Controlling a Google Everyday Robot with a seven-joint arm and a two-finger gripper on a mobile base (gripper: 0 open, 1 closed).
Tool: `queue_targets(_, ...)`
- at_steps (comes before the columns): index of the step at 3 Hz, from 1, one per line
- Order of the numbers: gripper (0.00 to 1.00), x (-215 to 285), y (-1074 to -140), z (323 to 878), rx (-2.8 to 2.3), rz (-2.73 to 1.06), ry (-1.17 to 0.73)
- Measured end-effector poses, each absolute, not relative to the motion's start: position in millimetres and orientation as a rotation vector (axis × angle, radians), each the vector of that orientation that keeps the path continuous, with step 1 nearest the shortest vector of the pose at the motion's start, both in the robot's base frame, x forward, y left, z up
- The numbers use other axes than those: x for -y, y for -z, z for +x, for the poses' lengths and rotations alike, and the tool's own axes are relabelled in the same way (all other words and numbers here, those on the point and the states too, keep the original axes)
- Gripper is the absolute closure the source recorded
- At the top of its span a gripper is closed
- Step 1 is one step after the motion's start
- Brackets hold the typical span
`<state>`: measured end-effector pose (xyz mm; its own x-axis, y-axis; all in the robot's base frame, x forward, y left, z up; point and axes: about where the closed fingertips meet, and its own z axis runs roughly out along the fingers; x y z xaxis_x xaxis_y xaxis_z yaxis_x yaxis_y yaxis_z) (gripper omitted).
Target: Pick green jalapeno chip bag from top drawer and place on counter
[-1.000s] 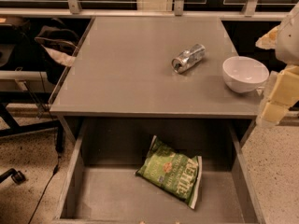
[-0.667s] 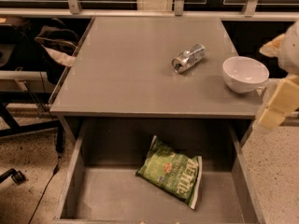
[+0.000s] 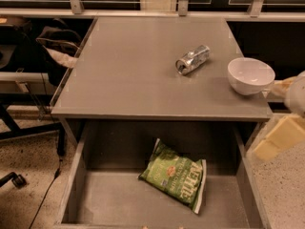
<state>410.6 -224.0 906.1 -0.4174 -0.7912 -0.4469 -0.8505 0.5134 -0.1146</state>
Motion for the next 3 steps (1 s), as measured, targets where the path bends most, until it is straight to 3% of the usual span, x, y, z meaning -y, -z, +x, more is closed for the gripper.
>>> queue_targets(2, 0.0, 221, -856, 379, -2.362, -1.243, -0.335)
queue_targets(3, 0.0, 212, -830, 372, -2.419, -1.152, -0.184)
